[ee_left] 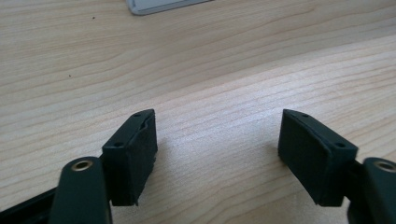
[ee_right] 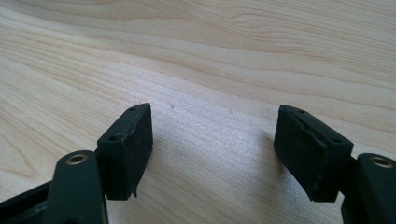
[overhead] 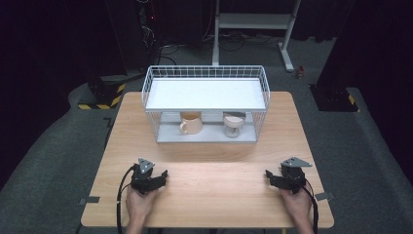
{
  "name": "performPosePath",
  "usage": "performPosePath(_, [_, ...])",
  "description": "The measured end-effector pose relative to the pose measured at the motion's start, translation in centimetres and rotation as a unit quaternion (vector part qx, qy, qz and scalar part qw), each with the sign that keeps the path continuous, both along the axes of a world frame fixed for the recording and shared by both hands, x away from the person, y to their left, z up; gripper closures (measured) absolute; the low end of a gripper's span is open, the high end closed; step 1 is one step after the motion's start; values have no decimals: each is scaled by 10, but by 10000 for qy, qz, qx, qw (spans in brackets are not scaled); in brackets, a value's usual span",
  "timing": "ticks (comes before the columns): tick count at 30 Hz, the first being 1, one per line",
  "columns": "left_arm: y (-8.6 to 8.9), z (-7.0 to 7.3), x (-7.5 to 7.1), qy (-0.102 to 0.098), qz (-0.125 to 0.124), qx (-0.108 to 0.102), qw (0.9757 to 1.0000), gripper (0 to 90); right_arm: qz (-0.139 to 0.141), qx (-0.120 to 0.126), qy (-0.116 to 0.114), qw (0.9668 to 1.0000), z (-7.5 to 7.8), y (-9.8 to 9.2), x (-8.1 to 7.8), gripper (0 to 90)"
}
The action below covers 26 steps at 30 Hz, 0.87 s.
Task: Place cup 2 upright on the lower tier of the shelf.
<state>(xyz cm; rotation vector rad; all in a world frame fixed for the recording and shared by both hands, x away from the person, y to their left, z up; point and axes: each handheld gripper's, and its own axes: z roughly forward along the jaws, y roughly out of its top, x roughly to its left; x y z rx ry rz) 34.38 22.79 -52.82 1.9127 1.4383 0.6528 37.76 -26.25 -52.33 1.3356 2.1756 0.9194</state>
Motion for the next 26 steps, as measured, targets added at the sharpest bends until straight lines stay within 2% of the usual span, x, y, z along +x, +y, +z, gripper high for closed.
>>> performPosePath(2, [-1, 0, 0, -27, 24, 49, 10000, 264, 2, -1, -2, 10000, 0, 0, 0, 284])
performPosePath(10, [0, 0, -2, 10, 153, -35, 9999, 262, 1, 0, -1, 10000, 0, 0, 0, 284])
performPosePath(26, [0, 0, -3, 9, 152, -22, 9999, 272, 0, 0, -1, 10000, 0, 0, 0, 284])
